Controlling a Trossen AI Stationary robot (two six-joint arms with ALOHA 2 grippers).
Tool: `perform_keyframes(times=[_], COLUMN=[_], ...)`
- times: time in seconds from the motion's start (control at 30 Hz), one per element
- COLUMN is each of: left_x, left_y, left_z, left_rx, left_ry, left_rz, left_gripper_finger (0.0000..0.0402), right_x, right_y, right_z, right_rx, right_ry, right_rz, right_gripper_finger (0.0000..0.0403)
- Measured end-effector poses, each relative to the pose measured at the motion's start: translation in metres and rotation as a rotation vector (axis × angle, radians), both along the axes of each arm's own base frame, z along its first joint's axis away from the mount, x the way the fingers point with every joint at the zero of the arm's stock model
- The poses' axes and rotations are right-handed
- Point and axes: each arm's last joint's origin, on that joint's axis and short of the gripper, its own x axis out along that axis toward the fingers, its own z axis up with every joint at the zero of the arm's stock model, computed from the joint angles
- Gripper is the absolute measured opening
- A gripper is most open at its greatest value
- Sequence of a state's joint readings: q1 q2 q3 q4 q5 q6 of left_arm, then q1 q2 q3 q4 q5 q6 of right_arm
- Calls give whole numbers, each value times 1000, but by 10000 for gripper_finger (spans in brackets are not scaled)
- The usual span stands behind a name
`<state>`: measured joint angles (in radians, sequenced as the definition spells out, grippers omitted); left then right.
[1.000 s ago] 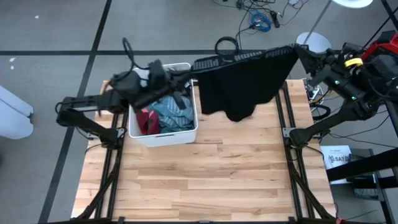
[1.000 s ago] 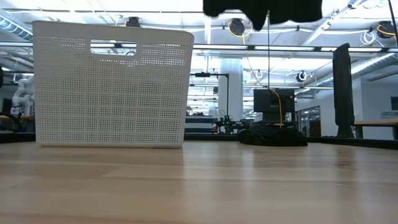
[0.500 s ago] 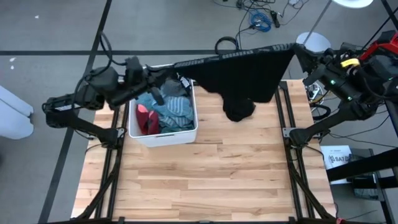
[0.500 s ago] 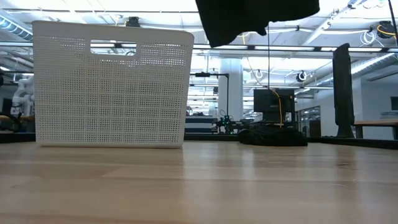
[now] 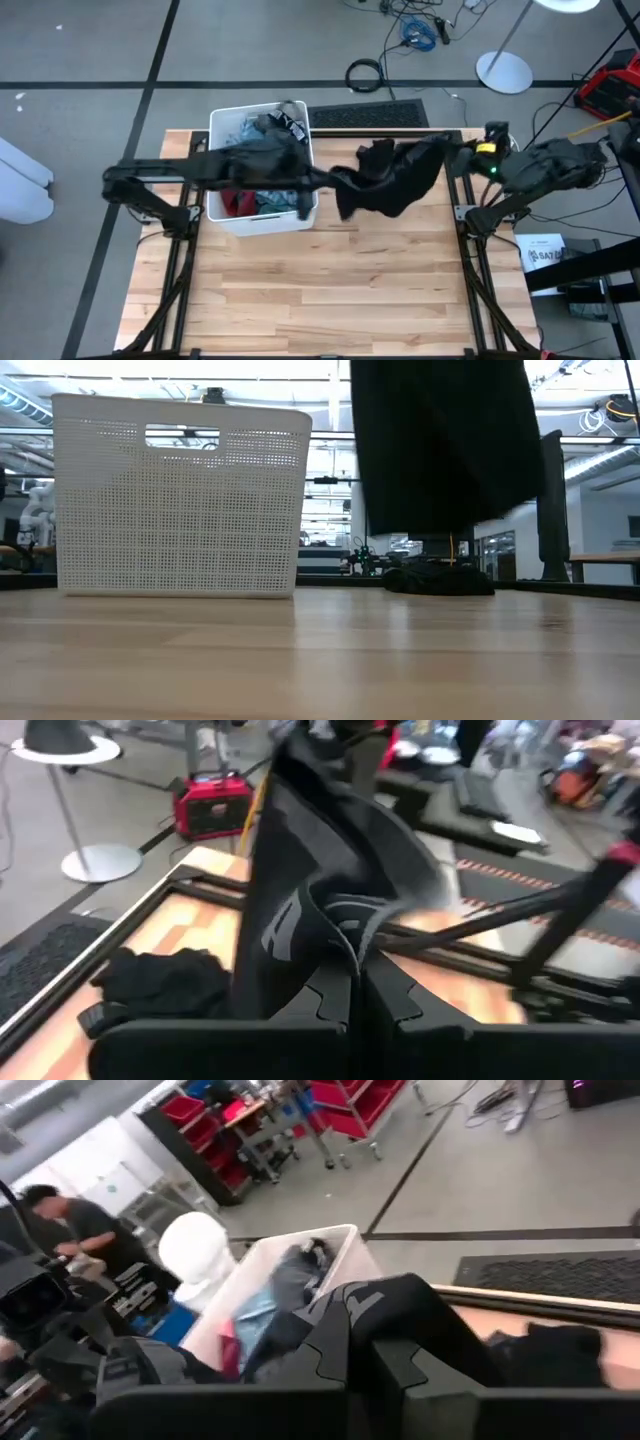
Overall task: Sort clothes
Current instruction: Put the bottom black shorts into the white laundry organizer
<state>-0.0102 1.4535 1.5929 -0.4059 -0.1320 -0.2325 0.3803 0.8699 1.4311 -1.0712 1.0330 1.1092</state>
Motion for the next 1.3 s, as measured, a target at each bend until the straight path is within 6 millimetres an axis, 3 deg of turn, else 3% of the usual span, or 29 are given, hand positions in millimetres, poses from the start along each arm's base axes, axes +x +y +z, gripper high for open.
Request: perform_keyframes(times=[0.2,0.3,0.47,0.6,0.73,0.83,0.97,1.13,1.3], left_x=[36,43,48,54,50,44,39,42,51], left_y=[27,21,-30,-80,-118,-139,-150,-134,-121], left_z=[-24,-35,-61,-97,-133,-150,-159,-180,-194], left_rx=[-61,-87,-82,-182,-293,-348,-405,-354,-320], left_ry=[-1,48,232,362,519,607,660,790,838], left_rz=[-15,-51,-121,-163,-134,-82,-11,101,121], left_gripper_finger=[5,5,5,5,5,5,5,5,5], right_x=[-13,-2,20,30,25,20,20,16,23], right_y=[-3,10,49,94,124,139,141,116,97], right_z=[-23,-47,-113,-168,-195,-200,-210,-237,-240], right_rx=[15,75,221,382,560,651,721,703,654], right_ry=[-25,-38,-93,-198,-295,-315,-298,-102,-52], right_rz=[20,149,331,480,483,472,421,243,133], right_gripper_finger=[0,0,0,0,0,0,0,0,0])
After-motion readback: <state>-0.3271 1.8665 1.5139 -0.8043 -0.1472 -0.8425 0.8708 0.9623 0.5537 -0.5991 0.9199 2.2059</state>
